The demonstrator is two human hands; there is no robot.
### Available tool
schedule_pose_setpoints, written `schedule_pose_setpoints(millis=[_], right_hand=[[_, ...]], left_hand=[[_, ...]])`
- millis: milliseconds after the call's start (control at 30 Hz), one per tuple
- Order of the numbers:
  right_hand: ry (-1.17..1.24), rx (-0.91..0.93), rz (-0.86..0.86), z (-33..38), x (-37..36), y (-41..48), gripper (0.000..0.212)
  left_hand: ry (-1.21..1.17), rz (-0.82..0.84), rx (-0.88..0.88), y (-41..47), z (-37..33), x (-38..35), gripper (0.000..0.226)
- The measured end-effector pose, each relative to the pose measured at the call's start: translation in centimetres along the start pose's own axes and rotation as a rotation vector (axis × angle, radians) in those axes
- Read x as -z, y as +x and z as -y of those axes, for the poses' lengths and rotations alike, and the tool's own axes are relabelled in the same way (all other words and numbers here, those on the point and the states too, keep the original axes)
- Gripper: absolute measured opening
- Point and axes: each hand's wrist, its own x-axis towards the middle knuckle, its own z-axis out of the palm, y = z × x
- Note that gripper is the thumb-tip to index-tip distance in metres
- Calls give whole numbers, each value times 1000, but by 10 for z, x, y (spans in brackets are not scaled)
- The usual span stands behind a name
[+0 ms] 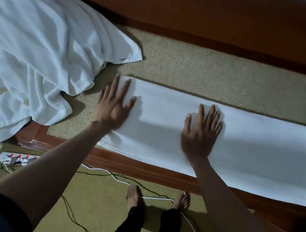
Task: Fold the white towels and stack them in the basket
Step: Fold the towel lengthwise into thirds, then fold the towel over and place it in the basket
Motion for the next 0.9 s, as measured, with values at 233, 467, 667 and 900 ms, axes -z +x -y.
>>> schedule_pose_setpoints(millis=[233, 467, 667, 900], right_hand=[[-6, -34, 93, 3, 4, 1, 59], [26, -41, 55, 4, 3, -1, 57], [8, -29, 72, 5, 5, 1, 55], [-33, 7, 275, 1, 12, 8, 67]], left_hand=[[-128, 21, -41, -60, 23, -3, 68], [-420, 28, 217, -41, 7, 28, 75], [-798, 329, 602, -9, 1, 59, 41], [-1143, 516, 501, -29, -4, 86, 40]])
